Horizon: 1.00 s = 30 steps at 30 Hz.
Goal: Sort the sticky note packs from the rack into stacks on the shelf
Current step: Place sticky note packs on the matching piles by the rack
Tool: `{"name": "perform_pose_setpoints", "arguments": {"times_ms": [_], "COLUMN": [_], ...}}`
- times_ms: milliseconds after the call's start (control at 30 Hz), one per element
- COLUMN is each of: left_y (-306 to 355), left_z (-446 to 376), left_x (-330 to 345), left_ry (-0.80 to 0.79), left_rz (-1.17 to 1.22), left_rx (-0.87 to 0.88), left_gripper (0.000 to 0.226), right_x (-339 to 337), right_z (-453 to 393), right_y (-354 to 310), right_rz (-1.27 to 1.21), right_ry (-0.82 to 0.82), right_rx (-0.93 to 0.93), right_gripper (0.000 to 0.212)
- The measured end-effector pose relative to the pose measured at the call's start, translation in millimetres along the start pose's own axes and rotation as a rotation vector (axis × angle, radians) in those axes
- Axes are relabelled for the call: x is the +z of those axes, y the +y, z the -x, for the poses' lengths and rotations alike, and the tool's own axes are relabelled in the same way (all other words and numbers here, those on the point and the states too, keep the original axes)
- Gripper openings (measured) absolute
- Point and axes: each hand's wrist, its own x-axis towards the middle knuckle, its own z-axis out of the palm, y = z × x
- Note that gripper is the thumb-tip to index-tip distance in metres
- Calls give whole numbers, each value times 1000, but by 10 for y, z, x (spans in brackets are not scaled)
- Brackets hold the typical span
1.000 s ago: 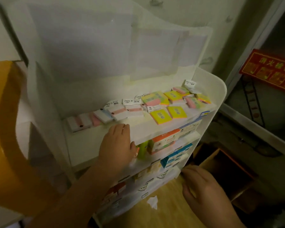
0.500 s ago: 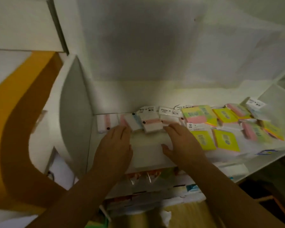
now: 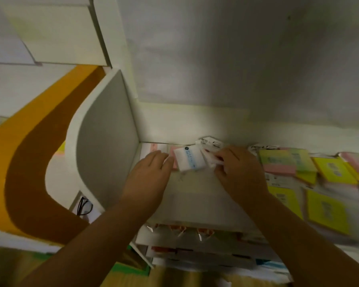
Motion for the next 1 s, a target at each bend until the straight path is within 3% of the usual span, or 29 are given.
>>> {"name": "perform_pose_setpoints", "arguments": {"times_ms": [133,433,567,767,1000], "left_y": [132,111,130,270,395], "left_z": [-279,-626,-575,-260,289], "left_x": [60,218,188,197,-7], "left_ry": [-7,-113,-29,234,424], "left_rz": [-21,21,6,8,25], "left_rx": [58,191,225,233,152], "left_gripper": [77,62,48,32,37], "right_x": [-321,-788,-915,-967,-814], "right_z": [108,563,704,726,626], "right_y": [60,312,424,537,444], "right_rz": [-31,-39,-14,-49,-197], "right_ry": [137,134,180,208,212], "right_rx": [-31,31,73,61,-22], "right_gripper": [23,24,20,20,11]}}
